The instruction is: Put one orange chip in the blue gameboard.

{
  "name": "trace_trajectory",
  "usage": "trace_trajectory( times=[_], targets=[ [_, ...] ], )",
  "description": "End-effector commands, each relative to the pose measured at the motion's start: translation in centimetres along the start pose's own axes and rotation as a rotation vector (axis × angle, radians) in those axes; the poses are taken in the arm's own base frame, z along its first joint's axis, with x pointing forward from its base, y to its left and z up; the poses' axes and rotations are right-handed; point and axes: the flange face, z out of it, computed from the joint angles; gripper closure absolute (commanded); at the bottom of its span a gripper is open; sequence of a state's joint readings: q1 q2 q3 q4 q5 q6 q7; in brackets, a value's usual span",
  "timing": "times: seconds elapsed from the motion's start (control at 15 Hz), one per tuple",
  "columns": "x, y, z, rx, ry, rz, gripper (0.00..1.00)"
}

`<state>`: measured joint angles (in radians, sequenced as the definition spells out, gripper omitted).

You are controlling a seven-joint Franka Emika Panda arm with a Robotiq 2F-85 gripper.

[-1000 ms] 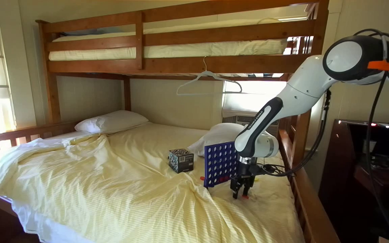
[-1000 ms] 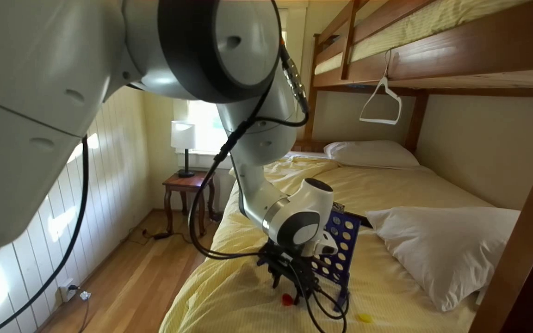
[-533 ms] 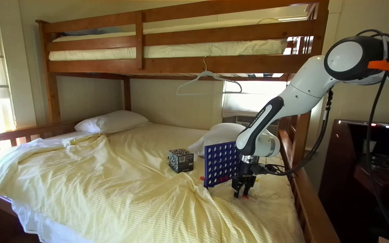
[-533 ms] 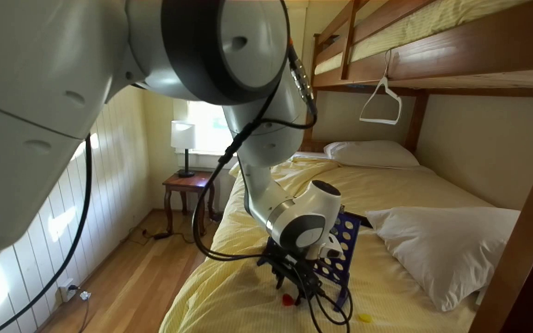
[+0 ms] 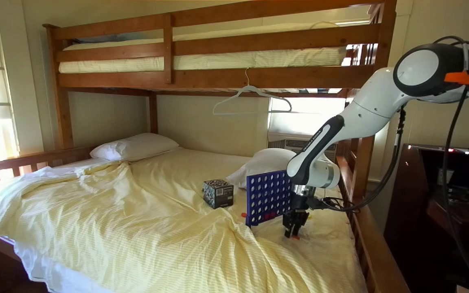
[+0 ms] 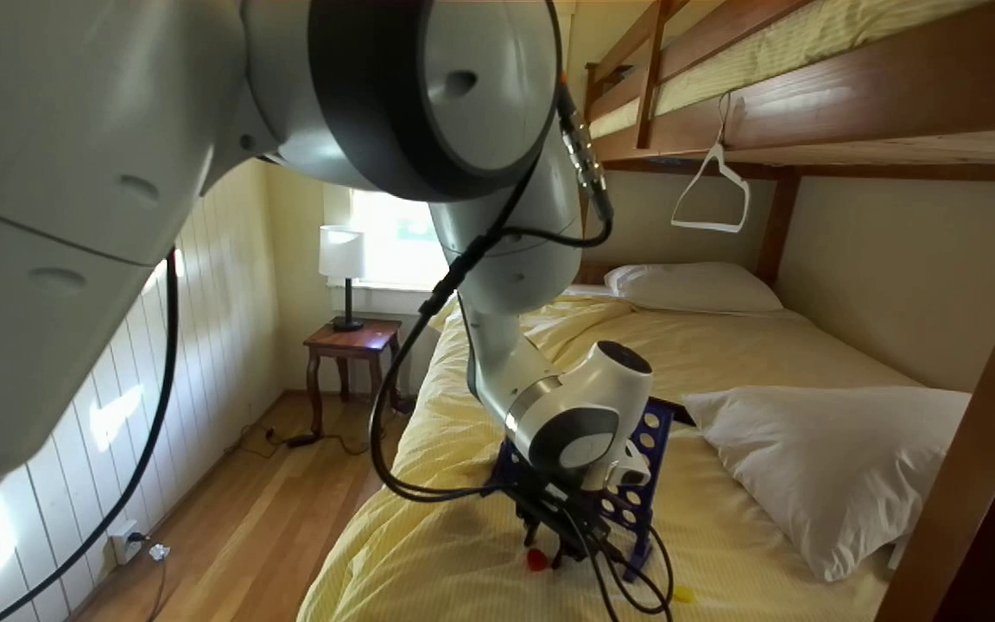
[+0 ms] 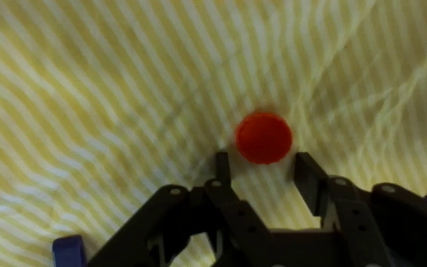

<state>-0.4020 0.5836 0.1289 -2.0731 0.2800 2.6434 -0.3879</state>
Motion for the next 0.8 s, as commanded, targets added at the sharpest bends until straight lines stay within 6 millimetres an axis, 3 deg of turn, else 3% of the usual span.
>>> trace_trajectory(
  times=[0.0, 0.07, 0.27, 0.33, 0.4, 0.6, 0.73],
  targets=[
    [0.18, 0.33, -0.07, 0.039, 0.006, -0.027, 0.58],
    [0.19, 0.38, -0.08, 0.04, 0.006, -0.032, 0.63],
    [0.16, 0.37, -0.12, 0.043, 0.003, -0.047, 0.46],
    [0.11, 0.38, -0.17, 0.044, 0.003, -0.053, 0.33],
    [0.06, 0.39, -0.23, 0.045, 0.003, -0.058, 0.27],
    [-0.17, 0.36, -0.5, 0.05, 0.009, -0.073, 0.27],
    [-0.25, 0.45, -0.58, 0.056, 0.012, -0.081, 0.42]
  ],
)
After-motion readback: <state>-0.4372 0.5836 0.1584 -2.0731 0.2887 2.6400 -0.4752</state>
